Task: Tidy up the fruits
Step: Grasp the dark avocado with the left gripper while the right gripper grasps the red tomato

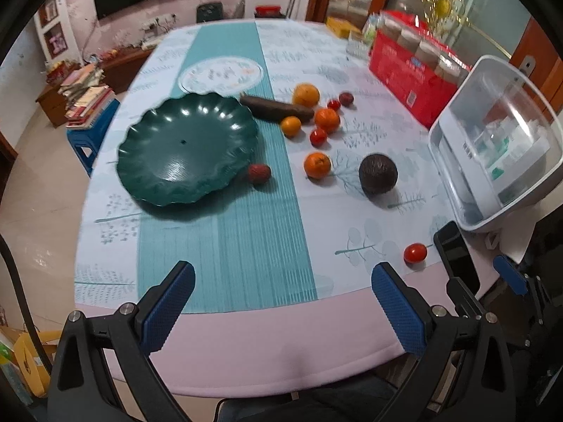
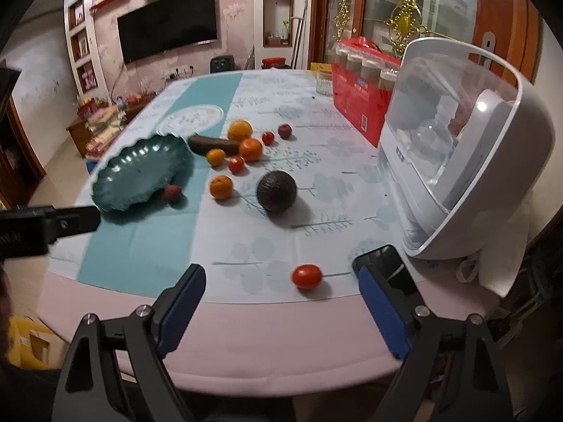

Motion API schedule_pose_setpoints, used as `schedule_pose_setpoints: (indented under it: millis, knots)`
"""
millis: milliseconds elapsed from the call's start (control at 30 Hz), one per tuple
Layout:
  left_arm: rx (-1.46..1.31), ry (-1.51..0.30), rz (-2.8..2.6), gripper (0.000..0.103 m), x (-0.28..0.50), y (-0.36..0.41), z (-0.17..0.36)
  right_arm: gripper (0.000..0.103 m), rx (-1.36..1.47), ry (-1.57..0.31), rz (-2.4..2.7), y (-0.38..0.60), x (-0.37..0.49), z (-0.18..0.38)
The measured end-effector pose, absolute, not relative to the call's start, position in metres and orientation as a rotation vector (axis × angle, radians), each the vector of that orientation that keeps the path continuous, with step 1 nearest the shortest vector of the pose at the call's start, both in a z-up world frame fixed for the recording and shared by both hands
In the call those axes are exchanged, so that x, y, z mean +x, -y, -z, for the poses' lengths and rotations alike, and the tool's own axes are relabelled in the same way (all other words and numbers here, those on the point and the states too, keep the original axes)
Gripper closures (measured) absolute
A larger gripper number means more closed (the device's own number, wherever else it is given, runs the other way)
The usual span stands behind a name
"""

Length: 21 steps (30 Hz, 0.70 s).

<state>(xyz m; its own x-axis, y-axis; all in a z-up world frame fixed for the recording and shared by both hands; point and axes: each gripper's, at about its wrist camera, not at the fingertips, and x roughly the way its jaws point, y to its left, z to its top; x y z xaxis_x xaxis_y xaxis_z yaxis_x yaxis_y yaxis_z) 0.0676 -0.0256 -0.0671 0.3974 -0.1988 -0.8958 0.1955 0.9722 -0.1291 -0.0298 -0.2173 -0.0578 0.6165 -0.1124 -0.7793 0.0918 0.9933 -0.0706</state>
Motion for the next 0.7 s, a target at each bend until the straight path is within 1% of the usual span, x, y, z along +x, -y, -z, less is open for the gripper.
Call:
schedule_pose_setpoints:
  millis: [33, 200, 333, 500, 700]
  knots:
    - [-0.003, -1.146, 0.254, 0.002, 0.071, 0.028, 0.07, 0.017, -0.034, -0.91, 0.114, 0.22, -0.027, 0.063]
    - [0.006, -1.199, 0.266, 0.004, 0.098, 0.052, 0.085, 0.03, -0.04, -1.011, 0.092, 0.235, -0.01, 0.096]
    - [0.003, -1.236, 0.277, 0.004, 0.121, 0.073, 0.096, 0.036, -0.046, -1.078, 0.062, 0.246, 0.004, 0.117]
    - [-0.034, -1.28, 0.291, 0.004, 0.15, 0.101, 0.112, 0.046, -0.029, -1.16, -0.028, 0.255, 0.022, 0.14]
    - [-0.106, -1.327, 0.301, 0.004, 0.182, 0.129, 0.138, 0.048, -0.051, -1.215, -0.158, 0.264, 0.033, 0.16]
